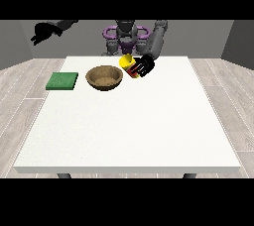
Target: Pick the cup and pour the ball into the bowl, then pick the bowl and place it on the pad
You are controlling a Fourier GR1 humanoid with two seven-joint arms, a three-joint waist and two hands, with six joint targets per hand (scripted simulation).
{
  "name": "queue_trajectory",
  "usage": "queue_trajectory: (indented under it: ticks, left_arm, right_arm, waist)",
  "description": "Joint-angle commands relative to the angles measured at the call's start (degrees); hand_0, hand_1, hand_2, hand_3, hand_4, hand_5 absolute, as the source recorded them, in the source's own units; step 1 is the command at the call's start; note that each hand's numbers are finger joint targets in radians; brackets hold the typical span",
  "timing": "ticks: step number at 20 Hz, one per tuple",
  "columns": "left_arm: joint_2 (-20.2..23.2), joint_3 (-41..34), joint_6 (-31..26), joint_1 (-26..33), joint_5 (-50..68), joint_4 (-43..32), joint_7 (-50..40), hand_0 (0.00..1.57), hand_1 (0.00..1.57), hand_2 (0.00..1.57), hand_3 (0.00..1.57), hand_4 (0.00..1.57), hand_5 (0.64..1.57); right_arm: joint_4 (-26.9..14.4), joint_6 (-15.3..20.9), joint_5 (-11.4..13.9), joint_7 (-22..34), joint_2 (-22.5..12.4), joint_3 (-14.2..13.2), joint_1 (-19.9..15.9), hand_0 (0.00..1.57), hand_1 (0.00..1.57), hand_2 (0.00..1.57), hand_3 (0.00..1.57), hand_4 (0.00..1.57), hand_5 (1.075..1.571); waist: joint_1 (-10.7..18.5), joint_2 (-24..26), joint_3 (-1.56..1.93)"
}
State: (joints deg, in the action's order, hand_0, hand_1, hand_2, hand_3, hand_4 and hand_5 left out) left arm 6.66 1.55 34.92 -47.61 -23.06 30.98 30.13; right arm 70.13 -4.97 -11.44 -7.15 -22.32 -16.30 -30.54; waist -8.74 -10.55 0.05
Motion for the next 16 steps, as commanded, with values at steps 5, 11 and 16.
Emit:
queue_trajectory:
  ticks: [5,11,16]
  left_arm:
    - [-0.7,10.9,10.5,-7.2,-17.9,-7.8,-17.1,1.5,1.5,1.57,1.57,1.5,1.302]
    - [-0.8,19.5,14.0,-14.2,-32.3,-15.2,-30.6,1.55,1.55,1.57,1.57,1.39,1.412]
    - [-4.2,27.2,16.3,-13.6,-43.1,-20.7,-39.7,1.57,1.57,1.57,1.57,1.18,1.5]
  right_arm:
    - [-5.2,-0.6,1.0,-1.1,-0.1,0.4,-1.0,0.0,0.0,0.35,0.67,0.53,1.567]
    - [-8.4,0.0,2.9,-3.4,1.2,1.6,-0.9,0.0,0.0,0.37,0.65,0.54,1.565]
    - [-9.0,0.3,2.3,-0.4,0.1,1.1,-3.7,0.0,0.0,0.38,0.66,0.56,1.566]
  waist:
    - [-0.2,3.4,0.08]
    - [0.8,6.0,0.17]
    - [0.4,6.1,0.03]
